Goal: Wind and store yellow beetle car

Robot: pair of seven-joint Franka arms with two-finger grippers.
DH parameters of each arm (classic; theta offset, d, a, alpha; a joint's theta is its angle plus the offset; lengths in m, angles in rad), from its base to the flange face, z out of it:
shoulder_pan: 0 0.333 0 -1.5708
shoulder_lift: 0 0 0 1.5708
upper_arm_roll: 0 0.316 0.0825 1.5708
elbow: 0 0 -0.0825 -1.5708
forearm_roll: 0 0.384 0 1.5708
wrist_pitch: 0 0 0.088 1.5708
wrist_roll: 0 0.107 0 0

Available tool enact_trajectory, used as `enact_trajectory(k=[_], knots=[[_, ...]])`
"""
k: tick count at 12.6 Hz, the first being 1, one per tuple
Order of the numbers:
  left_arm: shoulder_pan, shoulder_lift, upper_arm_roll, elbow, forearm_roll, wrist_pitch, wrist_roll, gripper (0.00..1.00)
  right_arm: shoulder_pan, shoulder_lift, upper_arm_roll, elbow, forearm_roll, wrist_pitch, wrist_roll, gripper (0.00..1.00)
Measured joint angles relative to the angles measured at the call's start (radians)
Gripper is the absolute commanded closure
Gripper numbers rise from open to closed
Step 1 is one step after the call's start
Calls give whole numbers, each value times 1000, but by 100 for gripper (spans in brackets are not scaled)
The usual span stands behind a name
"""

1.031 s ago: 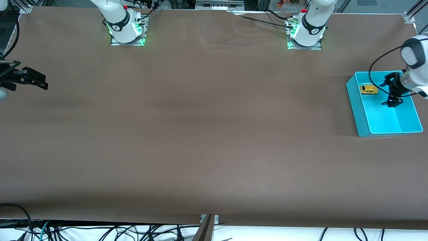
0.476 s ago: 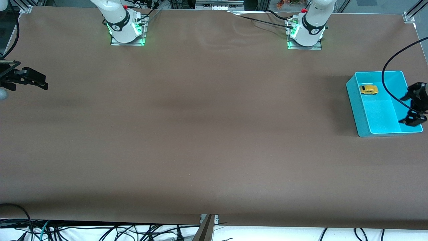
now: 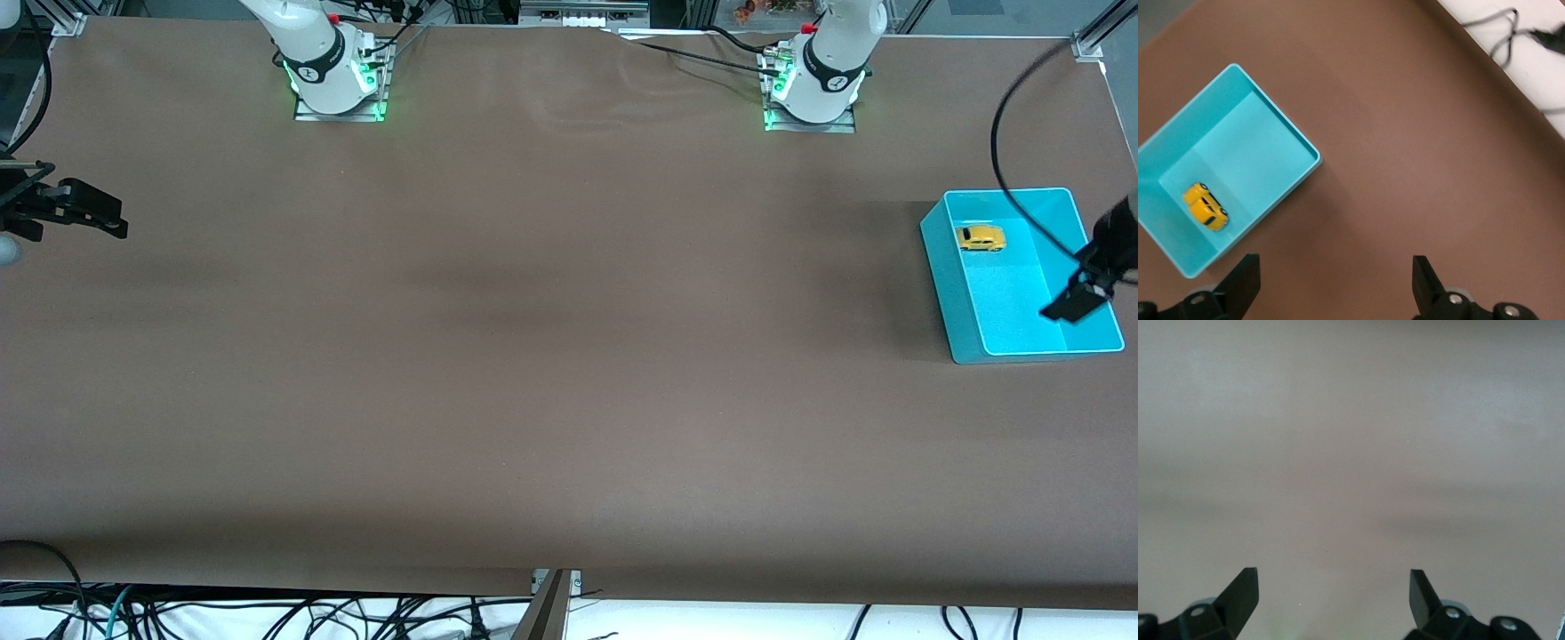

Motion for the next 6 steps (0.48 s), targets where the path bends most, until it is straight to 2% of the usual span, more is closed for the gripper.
enact_trajectory(k=[3,6], knots=[[-173,-51,155,23,-47,-87,314,0,0,0,0,0,0,0,0,0],[-254,-47,186,42,-48,-185,491,0,0,0,0,0,0,0,0,0]])
